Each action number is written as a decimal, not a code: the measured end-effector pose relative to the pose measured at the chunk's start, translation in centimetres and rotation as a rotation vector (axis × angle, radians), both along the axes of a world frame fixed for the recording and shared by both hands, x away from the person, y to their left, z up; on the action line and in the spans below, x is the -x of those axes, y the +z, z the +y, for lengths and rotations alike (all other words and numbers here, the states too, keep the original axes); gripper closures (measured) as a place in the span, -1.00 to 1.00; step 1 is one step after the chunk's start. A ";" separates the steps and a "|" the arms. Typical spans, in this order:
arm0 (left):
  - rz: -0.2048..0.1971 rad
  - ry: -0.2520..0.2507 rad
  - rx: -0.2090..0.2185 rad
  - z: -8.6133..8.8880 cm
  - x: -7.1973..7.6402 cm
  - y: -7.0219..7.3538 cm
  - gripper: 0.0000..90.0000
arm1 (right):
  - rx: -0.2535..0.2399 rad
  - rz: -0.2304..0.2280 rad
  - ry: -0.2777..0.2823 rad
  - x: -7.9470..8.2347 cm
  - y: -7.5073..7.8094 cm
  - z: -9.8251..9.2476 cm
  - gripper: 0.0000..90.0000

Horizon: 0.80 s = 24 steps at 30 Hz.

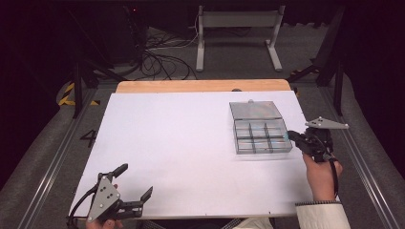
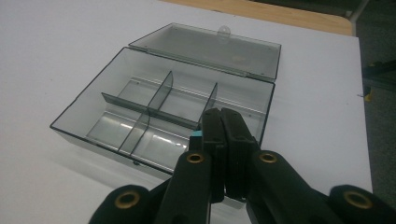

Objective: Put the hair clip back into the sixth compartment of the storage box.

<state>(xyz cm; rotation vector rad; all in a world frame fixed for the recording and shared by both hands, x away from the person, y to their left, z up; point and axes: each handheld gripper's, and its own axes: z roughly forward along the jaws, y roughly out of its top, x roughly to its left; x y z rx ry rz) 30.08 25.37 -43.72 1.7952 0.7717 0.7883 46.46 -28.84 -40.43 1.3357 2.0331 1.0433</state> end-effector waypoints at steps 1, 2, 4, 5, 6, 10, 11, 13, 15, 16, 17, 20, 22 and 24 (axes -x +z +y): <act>0.000 0.000 0.000 0.0 0.0 0.0 -0.92 | -0.004 0.005 -0.008 0.0 0.0 -0.1 0.99; -0.003 -0.001 -0.005 0.0 0.0 0.0 -0.92 | -0.004 0.003 -0.009 0.0 -0.1 -0.2 0.99; -0.003 -0.001 -0.006 0.1 0.0 0.0 -0.92 | -0.004 0.005 -0.016 -0.1 -0.2 -0.4 0.99; -0.001 0.000 0.002 0.0 0.0 0.0 -0.92 | -0.004 0.005 -0.017 -0.1 -0.2 -0.5 0.99; -0.004 0.000 -0.004 0.0 0.0 0.0 -0.92 | -0.005 0.005 -0.020 -0.1 -0.2 -0.5 0.99; -0.004 0.000 -0.004 0.0 0.0 0.0 -0.92 | -0.006 0.008 -0.026 -0.2 -0.3 -0.6 0.99; -0.004 0.000 -0.004 0.0 0.0 0.0 -0.92 | -0.006 0.010 -0.028 -0.2 -0.3 -0.7 0.99; 0.000 0.000 -0.001 0.0 0.0 0.0 -0.92 | -0.005 0.008 -0.032 -0.2 -0.3 -0.7 0.99; 0.000 -0.001 0.000 0.0 0.0 0.0 -0.92 | -0.003 0.009 -0.036 -0.3 -0.4 -0.7 0.99; 0.000 -0.001 0.000 0.0 0.0 0.0 -0.92 | 0.001 0.010 -0.040 -0.3 -0.5 -0.7 0.99; 0.000 -0.001 -0.001 0.0 0.0 0.0 -0.92 | 0.007 0.009 -0.044 -0.4 -0.7 -0.7 0.99; -0.001 -0.001 -0.001 0.0 0.0 0.0 -0.92 | 0.023 0.018 -0.051 -0.6 -1.0 -0.5 0.99; -0.001 -0.001 -0.001 0.0 0.0 0.0 -0.92 | 0.031 0.024 -0.055 -0.8 -1.3 -0.4 0.99; 0.000 -0.001 -0.001 0.0 0.0 0.0 -0.92 | 0.038 0.030 -0.056 -0.9 -1.5 -0.2 0.99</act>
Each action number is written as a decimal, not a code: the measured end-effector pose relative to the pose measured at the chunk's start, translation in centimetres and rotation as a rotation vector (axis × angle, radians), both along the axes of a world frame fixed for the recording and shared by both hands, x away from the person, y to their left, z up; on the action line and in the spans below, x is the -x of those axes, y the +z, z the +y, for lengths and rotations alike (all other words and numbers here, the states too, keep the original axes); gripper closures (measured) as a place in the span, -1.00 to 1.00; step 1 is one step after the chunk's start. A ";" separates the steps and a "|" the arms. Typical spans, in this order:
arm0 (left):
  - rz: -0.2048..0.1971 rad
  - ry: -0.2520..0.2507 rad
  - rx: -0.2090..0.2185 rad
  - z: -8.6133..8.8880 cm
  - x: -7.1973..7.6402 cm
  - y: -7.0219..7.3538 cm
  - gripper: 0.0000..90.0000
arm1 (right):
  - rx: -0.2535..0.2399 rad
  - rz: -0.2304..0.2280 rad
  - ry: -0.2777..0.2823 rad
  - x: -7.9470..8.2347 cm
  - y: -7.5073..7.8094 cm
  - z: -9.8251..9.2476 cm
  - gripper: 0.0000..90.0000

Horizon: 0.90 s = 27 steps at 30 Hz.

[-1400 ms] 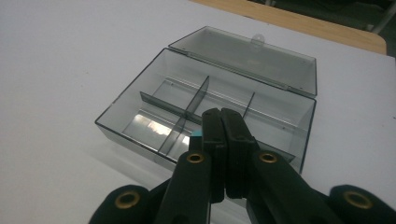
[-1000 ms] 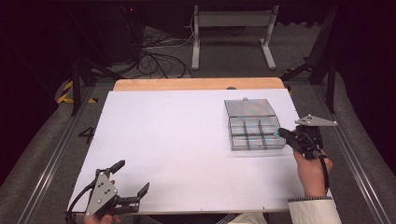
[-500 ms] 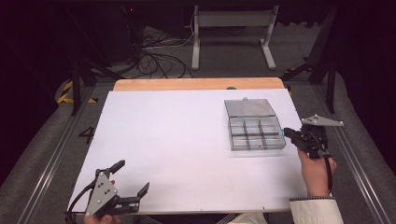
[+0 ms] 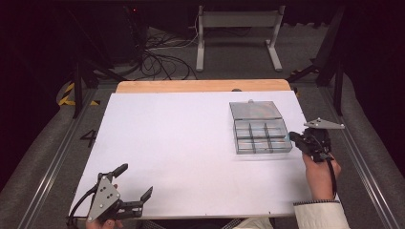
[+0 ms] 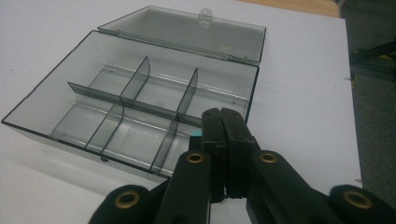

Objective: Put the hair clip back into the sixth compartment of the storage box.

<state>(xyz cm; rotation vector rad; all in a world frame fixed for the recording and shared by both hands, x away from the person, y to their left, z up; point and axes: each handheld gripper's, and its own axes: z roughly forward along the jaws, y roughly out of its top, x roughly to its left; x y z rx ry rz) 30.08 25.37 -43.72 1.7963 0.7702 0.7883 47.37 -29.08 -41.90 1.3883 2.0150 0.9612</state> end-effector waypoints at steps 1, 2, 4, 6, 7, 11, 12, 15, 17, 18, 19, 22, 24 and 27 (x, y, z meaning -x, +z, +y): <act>0.001 -0.001 0.000 0.0 0.0 0.0 -0.92 | 0.006 0.002 0.001 -0.1 -0.1 0.1 0.99; 0.002 -0.002 0.000 0.0 0.0 0.0 -0.92 | 0.010 0.005 0.000 -0.1 -0.2 0.1 0.99; 0.001 -0.002 0.001 0.0 0.0 0.0 -0.92 | 0.017 0.010 0.002 -0.2 -0.4 0.2 0.99; 0.001 -0.002 0.000 0.0 0.0 0.0 -0.92 | 0.021 0.015 0.000 -0.3 -0.5 0.3 0.99; 0.001 -0.001 0.000 0.0 0.0 0.0 -0.92 | 0.022 0.016 0.000 -0.4 -0.6 0.3 0.99; 0.002 -0.002 0.000 0.0 0.0 0.0 -0.92 | 0.027 0.023 -0.003 -0.5 -0.8 0.3 0.99; 0.001 -0.002 0.000 0.0 0.0 0.0 -0.92 | 0.027 0.026 -0.004 -0.5 -0.9 0.3 0.99; 0.001 -0.001 0.000 0.0 0.0 0.0 -0.92 | 0.031 0.032 -0.001 -0.6 -1.1 0.3 0.99; 0.001 -0.001 0.000 0.0 0.0 0.0 -0.92 | 0.030 0.036 -0.001 -0.7 -1.2 0.4 0.99; 0.001 -0.001 0.000 0.0 0.0 0.0 -0.92 | 0.035 0.035 0.001 -0.7 -1.3 0.4 0.99; 0.001 -0.001 0.000 0.0 0.0 0.0 -0.92 | 0.035 0.039 0.002 -0.8 -1.3 0.5 0.99; 0.001 -0.001 0.000 0.0 0.0 0.0 -0.92 | 0.042 0.044 0.004 -0.9 -1.5 0.6 0.99; 0.001 -0.001 0.000 0.0 0.0 0.0 -0.92 | 0.043 0.049 0.003 -1.0 -1.6 0.6 0.99; 0.001 -0.001 0.000 0.0 0.0 0.0 -0.92 | 0.046 0.056 0.004 -1.0 -1.8 0.7 0.99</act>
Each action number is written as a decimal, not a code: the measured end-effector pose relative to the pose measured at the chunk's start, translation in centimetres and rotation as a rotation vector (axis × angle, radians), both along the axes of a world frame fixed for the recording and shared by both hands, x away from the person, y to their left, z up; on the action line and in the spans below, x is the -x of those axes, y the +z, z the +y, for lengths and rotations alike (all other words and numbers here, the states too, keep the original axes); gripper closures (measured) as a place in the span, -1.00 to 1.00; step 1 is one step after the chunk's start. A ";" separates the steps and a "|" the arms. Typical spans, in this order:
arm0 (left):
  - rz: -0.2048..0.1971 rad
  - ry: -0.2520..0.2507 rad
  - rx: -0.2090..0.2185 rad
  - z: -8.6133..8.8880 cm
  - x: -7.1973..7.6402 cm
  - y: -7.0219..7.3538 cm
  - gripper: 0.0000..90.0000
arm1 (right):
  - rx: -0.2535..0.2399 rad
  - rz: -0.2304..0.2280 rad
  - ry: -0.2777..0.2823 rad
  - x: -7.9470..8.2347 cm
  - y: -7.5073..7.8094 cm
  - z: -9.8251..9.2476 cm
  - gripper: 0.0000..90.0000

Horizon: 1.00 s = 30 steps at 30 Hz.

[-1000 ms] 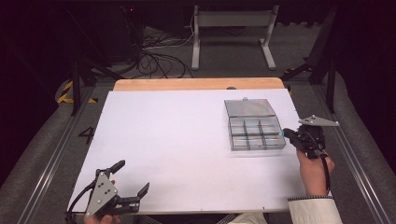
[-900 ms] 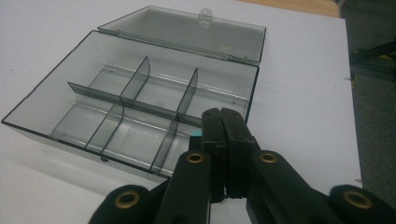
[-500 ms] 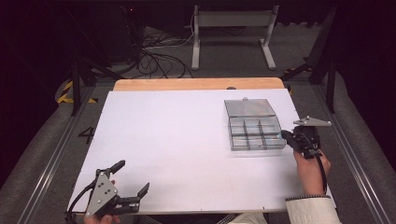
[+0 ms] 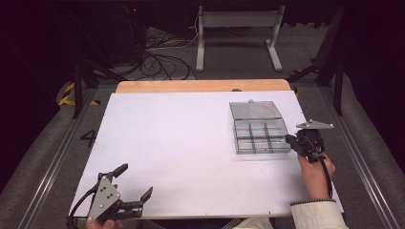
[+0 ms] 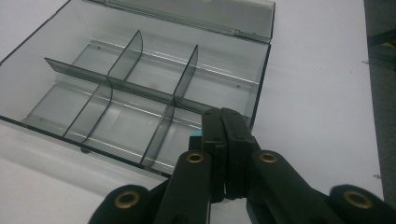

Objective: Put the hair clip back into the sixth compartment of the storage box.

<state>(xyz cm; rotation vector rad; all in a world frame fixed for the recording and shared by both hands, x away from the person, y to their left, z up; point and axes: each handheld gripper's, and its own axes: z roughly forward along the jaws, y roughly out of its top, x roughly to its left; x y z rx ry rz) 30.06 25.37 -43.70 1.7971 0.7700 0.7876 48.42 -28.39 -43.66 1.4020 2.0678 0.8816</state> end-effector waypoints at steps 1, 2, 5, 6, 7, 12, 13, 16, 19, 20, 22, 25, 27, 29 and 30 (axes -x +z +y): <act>0.000 0.000 0.000 0.0 0.0 0.0 -0.92 | 0.002 0.002 0.001 0.0 -0.1 0.0 0.99; 0.000 0.000 0.000 0.0 0.0 0.0 -0.92 | 0.004 0.003 0.002 -0.1 -0.1 0.0 0.99; 0.001 0.000 0.001 0.0 0.0 0.0 -0.92 | 0.007 0.007 0.003 -0.2 -0.3 0.1 0.99; 0.000 -0.001 0.000 0.0 0.0 0.0 -0.92 | 0.007 0.011 0.002 -0.2 -0.3 0.1 0.99; 0.000 -0.001 0.000 0.0 0.0 0.0 -0.92 | 0.008 0.012 0.002 -0.2 -0.4 0.1 0.99; 0.001 -0.001 0.000 0.0 0.0 0.0 -0.92 | 0.010 0.022 0.001 -0.4 -0.7 0.1 0.99; 0.001 -0.001 0.000 0.0 0.0 0.0 -0.92 | 0.009 0.025 0.001 -0.4 -0.7 0.1 0.99; 0.000 -0.001 0.000 0.0 0.0 0.0 -0.92 | 0.009 0.025 0.001 -0.5 -0.8 0.1 0.99; 0.001 -0.001 0.001 0.0 0.0 0.0 -0.92 | 0.010 0.027 0.000 -0.5 -0.9 0.1 0.99; -0.001 -0.001 0.000 0.0 0.0 0.0 -0.92 | 0.010 0.030 0.002 -0.5 -0.9 0.1 0.98; 0.000 -0.001 0.000 0.0 0.0 0.0 -0.92 | 0.012 0.031 0.003 -0.5 -1.0 0.2 0.99; 0.002 -0.002 0.001 0.0 0.0 0.0 -0.92 | 0.014 0.032 0.003 -0.6 -1.0 0.3 0.99; 0.002 -0.002 0.002 0.0 0.0 0.0 -0.92 | 0.016 0.034 0.004 -0.6 -1.0 0.3 0.99; 0.000 -0.001 0.001 0.0 0.0 0.0 -0.92 | 0.016 0.034 0.004 -0.6 -1.0 0.3 0.99; 0.002 -0.002 0.002 0.0 0.0 0.0 -0.92 | 0.016 0.034 0.004 -0.6 -1.0 0.3 0.99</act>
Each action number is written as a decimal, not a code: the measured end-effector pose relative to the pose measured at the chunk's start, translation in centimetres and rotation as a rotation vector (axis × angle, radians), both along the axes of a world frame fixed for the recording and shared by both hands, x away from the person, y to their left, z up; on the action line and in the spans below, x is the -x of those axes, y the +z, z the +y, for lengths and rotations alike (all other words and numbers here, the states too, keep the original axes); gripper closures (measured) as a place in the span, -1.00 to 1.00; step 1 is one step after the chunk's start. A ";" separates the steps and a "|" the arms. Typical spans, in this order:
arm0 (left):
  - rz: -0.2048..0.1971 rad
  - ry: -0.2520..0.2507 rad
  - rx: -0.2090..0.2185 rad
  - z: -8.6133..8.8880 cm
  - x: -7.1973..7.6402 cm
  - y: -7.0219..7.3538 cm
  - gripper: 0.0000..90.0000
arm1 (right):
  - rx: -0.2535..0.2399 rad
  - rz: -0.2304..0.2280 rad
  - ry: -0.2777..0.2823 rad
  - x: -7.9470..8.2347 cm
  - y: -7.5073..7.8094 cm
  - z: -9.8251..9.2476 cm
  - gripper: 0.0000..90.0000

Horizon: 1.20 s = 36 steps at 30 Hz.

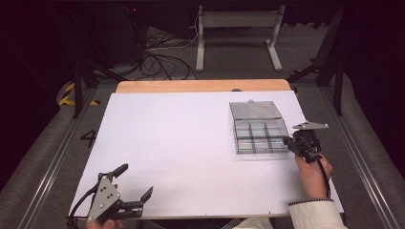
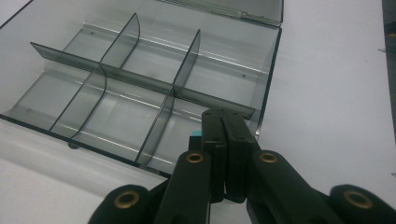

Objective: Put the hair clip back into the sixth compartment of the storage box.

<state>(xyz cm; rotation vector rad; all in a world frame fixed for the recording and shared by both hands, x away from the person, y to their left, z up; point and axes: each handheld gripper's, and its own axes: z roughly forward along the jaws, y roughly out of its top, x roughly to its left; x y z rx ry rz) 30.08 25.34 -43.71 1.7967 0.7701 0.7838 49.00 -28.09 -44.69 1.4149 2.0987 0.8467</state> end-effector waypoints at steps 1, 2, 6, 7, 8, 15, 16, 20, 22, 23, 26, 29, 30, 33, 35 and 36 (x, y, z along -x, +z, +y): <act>0.000 0.000 0.000 0.0 0.0 0.0 -0.92 | -0.002 0.001 -0.001 0.0 0.0 0.0 0.98; 0.000 0.000 0.000 0.0 0.0 0.0 -0.92 | -0.002 0.000 -0.001 0.0 0.0 0.0 0.98; -0.003 0.001 -0.001 0.0 0.0 0.0 -0.92 | -0.005 -0.006 0.000 0.0 0.0 0.0 0.87; -0.003 0.001 -0.001 0.0 0.0 0.0 -0.92 | -0.002 -0.010 -0.001 0.1 0.1 0.0 0.84; -0.003 0.001 -0.001 0.0 0.0 0.0 -0.92 | -0.001 -0.013 0.001 0.1 0.1 0.0 0.81; -0.007 0.002 -0.005 0.1 0.0 0.0 -0.92 | -0.028 -0.034 0.018 0.4 0.5 -0.2 0.58; -0.007 0.002 -0.007 0.1 0.0 0.1 -0.92 | -0.030 -0.039 0.021 0.5 0.7 -0.2 0.53; -0.004 0.001 -0.003 0.1 0.0 0.0 -0.92 | -0.033 -0.070 0.045 1.1 1.4 0.1 0.35; -0.005 0.001 -0.003 0.1 0.0 0.1 -0.92 | -0.035 -0.081 0.053 1.3 1.7 0.2 0.27; -0.010 0.001 -0.005 0.1 0.0 0.1 -0.92 | -0.042 -0.086 0.058 1.4 1.9 0.2 0.23; -0.006 0.002 0.003 0.1 0.0 0.0 -0.92 | -0.057 -0.102 0.074 1.8 2.3 0.3 0.16; -0.006 0.002 0.003 0.1 0.0 0.1 -0.92 | -0.064 -0.119 0.090 2.1 2.7 0.4 0.08; -0.005 0.002 0.003 0.1 0.0 0.1 -0.92 | -0.067 -0.121 0.092 2.3 2.8 0.5 0.07; -0.005 0.002 0.002 0.1 0.0 0.1 -0.92 | -0.068 -0.146 0.108 2.7 3.3 0.7 0.03; -0.004 0.002 0.001 0.1 0.0 0.1 -0.92 | -0.064 -0.160 0.117 3.0 3.6 0.9 0.01; -0.004 0.003 0.003 0.1 0.0 0.1 -0.92 | -0.064 -0.164 0.121 3.1 3.7 1.0 0.01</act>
